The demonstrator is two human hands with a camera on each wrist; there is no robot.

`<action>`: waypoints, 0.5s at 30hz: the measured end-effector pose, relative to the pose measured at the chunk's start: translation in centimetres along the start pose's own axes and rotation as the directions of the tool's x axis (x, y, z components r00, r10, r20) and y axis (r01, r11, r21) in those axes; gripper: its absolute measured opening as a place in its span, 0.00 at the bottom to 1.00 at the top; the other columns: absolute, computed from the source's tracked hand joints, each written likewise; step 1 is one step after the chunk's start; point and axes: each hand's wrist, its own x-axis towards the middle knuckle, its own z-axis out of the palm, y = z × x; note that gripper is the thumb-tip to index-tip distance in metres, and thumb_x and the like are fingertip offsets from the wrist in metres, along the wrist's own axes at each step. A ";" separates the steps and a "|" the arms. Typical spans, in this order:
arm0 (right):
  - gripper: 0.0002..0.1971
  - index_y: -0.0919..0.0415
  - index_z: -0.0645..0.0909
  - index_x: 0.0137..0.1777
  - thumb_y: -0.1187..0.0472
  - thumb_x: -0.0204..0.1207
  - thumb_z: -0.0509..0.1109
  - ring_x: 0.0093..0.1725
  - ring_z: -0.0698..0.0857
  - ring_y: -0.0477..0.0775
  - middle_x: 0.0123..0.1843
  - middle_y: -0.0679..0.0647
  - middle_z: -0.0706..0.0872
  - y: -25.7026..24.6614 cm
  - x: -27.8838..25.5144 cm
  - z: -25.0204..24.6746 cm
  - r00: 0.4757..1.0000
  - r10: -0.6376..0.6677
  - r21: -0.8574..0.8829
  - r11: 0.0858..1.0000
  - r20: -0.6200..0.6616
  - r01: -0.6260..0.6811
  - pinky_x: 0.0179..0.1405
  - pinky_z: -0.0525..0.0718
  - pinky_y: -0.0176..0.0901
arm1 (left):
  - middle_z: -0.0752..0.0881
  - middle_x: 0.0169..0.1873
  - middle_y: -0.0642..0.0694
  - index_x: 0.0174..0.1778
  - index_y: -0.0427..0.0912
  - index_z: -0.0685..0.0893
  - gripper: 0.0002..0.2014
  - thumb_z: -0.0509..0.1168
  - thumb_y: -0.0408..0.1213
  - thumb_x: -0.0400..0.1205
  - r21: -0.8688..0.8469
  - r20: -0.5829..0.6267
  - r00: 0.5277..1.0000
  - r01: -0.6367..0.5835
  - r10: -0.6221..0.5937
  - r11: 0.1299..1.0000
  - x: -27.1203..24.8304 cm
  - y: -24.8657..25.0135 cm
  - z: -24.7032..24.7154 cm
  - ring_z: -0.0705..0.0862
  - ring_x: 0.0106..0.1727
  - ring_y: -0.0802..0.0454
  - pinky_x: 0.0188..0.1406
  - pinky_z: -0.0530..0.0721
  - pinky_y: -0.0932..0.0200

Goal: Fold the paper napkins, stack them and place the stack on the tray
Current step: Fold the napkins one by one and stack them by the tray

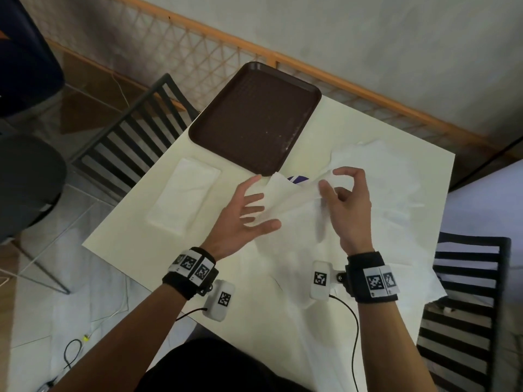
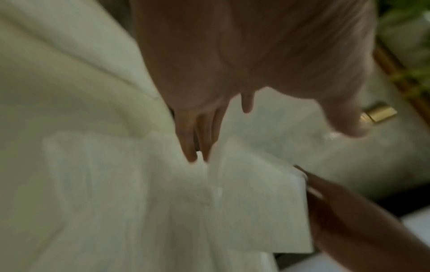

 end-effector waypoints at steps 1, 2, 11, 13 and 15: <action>0.10 0.42 0.78 0.63 0.50 0.86 0.76 0.34 0.78 0.70 0.36 0.75 0.83 0.2 -0.2 0.3 1.000 0.002 -0.016 1.000 0.002 -0.002 0.40 0.77 0.51 | 0.84 0.74 0.59 0.84 0.73 0.70 0.44 0.85 0.57 0.73 0.093 -0.024 0.999 -0.038 0.040 0.995 0.1 -0.1 0.3 0.85 0.72 0.61 0.72 0.84 0.55; 0.10 0.41 0.79 0.63 0.51 0.87 0.75 0.35 0.79 0.72 0.37 0.76 0.83 0.3 -0.5 0.6 1.000 0.003 -0.021 1.000 0.016 -0.003 0.40 0.77 0.52 | 0.86 0.72 0.61 0.82 0.69 0.75 0.42 0.86 0.56 0.73 0.177 -0.032 0.996 -0.071 0.078 0.982 0.2 -0.5 0.6 0.86 0.70 0.63 0.71 0.84 0.56; 0.01 0.44 0.87 0.55 0.53 0.87 0.76 0.40 0.82 0.67 0.48 0.69 0.89 -1.3 -1.3 0.8 0.999 0.021 0.044 0.999 0.035 -0.022 0.43 0.78 0.51 | 0.93 0.58 0.55 0.59 0.47 0.94 0.13 0.79 0.48 0.83 0.455 -0.086 0.942 -0.253 0.325 0.854 2.1 -2.7 3.0 0.90 0.56 0.60 0.62 0.88 0.51; 0.01 0.44 0.87 0.54 0.51 0.88 0.75 0.45 0.88 0.61 0.48 0.57 0.92 -1.1 -0.8 0.2 1.000 0.006 -0.017 1.000 0.001 -0.006 0.47 0.82 0.49 | 0.94 0.53 0.53 0.55 0.44 0.94 0.10 0.75 0.47 0.87 0.476 -0.085 0.930 -0.278 0.358 0.834 2.2 -2.3 2.6 0.91 0.51 0.58 0.57 0.89 0.48; 0.08 0.44 0.86 0.58 0.42 0.88 0.74 0.57 0.90 0.55 0.58 0.49 0.89 -0.8 -0.5 -0.7 0.991 -0.130 -0.318 0.941 -0.035 0.113 0.55 0.86 0.49 | 0.94 0.50 0.55 0.54 0.45 0.93 0.12 0.71 0.49 0.89 0.500 -0.053 0.942 -0.261 0.330 0.826 2.2 -1.6 1.6 0.90 0.49 0.57 0.55 0.89 0.47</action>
